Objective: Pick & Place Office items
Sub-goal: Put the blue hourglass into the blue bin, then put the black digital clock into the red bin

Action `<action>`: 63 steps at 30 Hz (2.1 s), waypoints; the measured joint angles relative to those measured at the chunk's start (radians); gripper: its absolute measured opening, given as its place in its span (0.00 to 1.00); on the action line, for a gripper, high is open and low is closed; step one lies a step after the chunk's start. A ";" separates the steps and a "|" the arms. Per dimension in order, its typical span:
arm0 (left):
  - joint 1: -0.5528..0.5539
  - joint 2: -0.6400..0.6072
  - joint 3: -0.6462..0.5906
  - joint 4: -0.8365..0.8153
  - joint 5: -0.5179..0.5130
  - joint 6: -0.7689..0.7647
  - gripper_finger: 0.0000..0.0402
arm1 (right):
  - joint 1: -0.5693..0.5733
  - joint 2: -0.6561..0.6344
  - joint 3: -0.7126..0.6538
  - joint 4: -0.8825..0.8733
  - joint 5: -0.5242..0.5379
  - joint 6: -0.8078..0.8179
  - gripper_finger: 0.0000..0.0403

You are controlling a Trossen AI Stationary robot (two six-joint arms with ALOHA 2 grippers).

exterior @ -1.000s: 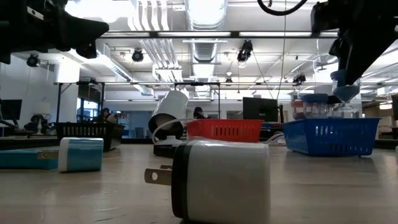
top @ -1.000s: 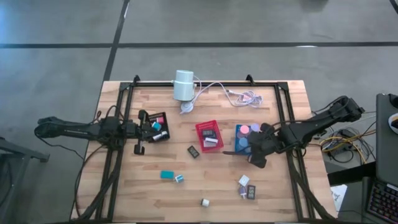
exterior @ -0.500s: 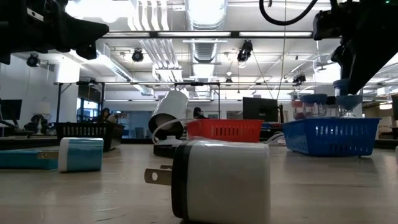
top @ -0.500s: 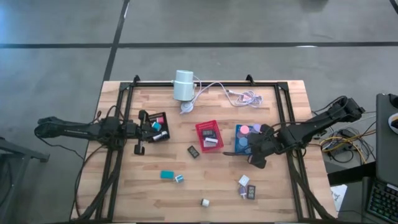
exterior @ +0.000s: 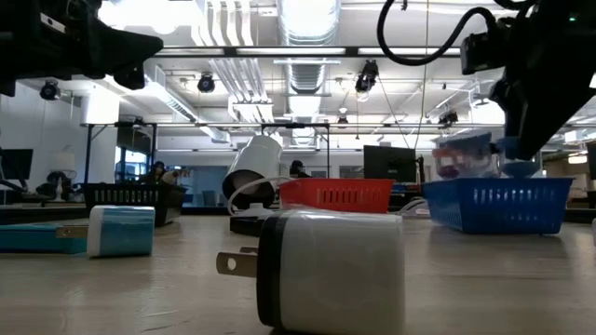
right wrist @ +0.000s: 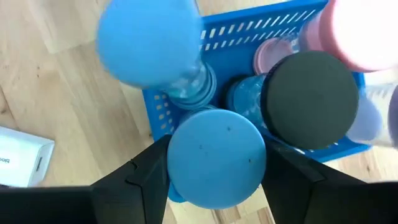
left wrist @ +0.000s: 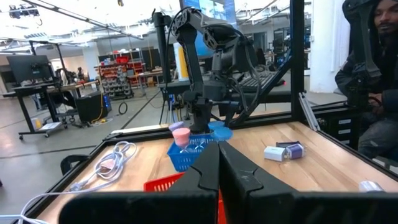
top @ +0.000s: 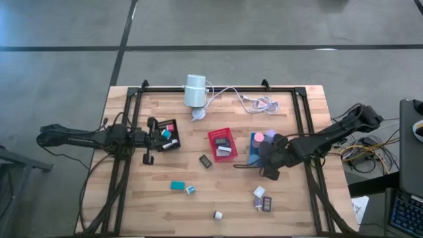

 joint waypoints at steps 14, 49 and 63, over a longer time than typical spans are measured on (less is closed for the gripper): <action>0.000 0.001 0.000 -0.005 -0.002 0.001 0.01 | 0.000 -0.005 0.015 0.001 -0.019 -0.052 0.57; 0.000 0.001 0.000 -0.005 0.017 0.004 0.01 | 0.020 -0.536 -0.034 0.547 0.055 -0.635 0.26; 0.000 -0.002 0.000 -0.051 0.018 -0.004 0.01 | -0.001 -0.837 -0.549 1.194 0.038 -0.824 0.03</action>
